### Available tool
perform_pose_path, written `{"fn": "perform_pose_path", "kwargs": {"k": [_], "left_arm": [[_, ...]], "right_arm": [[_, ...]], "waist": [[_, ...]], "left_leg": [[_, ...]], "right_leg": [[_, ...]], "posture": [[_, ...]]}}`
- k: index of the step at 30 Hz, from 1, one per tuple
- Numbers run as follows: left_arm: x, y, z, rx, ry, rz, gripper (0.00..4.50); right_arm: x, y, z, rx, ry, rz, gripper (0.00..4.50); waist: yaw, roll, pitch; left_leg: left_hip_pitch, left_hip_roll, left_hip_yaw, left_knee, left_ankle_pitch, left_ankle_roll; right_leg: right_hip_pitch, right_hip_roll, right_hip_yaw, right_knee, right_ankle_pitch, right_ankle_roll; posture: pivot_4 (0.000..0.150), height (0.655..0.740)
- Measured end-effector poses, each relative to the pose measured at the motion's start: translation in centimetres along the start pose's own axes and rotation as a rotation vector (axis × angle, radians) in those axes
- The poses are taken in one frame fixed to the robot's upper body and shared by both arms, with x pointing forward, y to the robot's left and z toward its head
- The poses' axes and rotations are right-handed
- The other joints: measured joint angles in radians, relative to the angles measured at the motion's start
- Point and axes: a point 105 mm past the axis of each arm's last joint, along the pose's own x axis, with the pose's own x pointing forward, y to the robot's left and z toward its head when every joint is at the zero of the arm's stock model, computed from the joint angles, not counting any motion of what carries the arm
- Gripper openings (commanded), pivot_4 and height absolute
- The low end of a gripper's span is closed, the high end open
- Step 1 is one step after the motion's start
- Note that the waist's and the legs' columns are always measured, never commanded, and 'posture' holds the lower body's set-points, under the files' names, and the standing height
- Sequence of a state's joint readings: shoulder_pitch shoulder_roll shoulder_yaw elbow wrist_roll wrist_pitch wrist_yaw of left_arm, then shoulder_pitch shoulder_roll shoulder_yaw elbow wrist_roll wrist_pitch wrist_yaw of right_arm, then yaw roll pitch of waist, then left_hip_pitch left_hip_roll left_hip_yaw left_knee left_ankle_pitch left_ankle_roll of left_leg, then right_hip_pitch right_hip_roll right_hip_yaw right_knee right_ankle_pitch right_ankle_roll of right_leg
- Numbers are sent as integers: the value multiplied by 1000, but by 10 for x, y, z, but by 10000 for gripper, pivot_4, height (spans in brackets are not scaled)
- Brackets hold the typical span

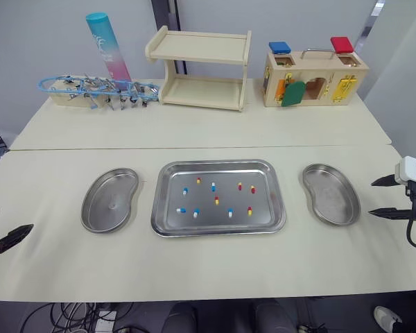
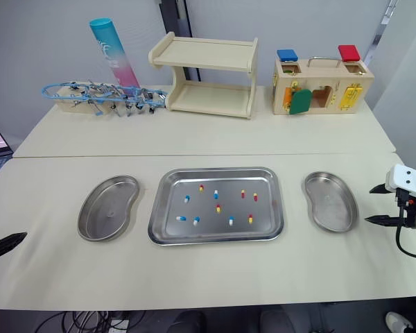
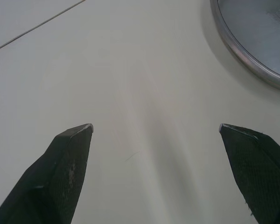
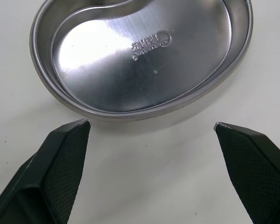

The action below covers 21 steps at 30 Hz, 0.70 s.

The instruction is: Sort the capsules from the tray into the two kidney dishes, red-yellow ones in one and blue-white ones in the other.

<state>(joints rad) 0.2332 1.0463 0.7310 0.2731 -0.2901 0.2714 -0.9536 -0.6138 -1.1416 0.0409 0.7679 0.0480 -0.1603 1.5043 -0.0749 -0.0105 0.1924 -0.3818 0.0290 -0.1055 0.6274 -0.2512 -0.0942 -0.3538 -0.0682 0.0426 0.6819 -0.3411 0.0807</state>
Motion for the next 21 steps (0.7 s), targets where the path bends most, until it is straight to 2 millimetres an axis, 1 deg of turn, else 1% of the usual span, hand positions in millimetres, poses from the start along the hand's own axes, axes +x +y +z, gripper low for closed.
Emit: {"fn": "perform_pose_path", "kwargs": {"k": [3,8,10,16,21], "left_arm": [[1,0,0,-7,-2,-11,45000],[4,2,-6,-40,-3,-26,45000],[2,2,-8,-57,-10,-36,45000],[-10,4,-8,-87,-60,-51,45000],[-10,3,-7,-102,-75,-61,45000]], "right_arm": [[0,0,0,-3,0,-1,44935],[0,0,-1,-6,-1,-7,44935],[0,-1,-3,-3,-1,-16,44935],[-1,-2,-8,3,12,-32,44935],[-2,-3,-10,10,20,-37,44935]], "waist": [[0,0,0],[-1,0,0],[-2,0,0],[-6,0,0],[-6,0,0]], "left_leg": [[0,0,0,0,0,0],[0,0,0,0,0,0],[0,0,0,0,0,0],[0,0,0,0,0,0],[0,0,0,0,0,0]], "right_leg": [[0,0,0,0,0,0],[0,0,0,0,0,0],[0,0,0,0,0,0],[0,0,0,0,0,0],[0,0,0,1,0,0]], "posture": [[1500,7400],[1500,7400],[1500,7400],[1500,7400],[1500,7400]]}}
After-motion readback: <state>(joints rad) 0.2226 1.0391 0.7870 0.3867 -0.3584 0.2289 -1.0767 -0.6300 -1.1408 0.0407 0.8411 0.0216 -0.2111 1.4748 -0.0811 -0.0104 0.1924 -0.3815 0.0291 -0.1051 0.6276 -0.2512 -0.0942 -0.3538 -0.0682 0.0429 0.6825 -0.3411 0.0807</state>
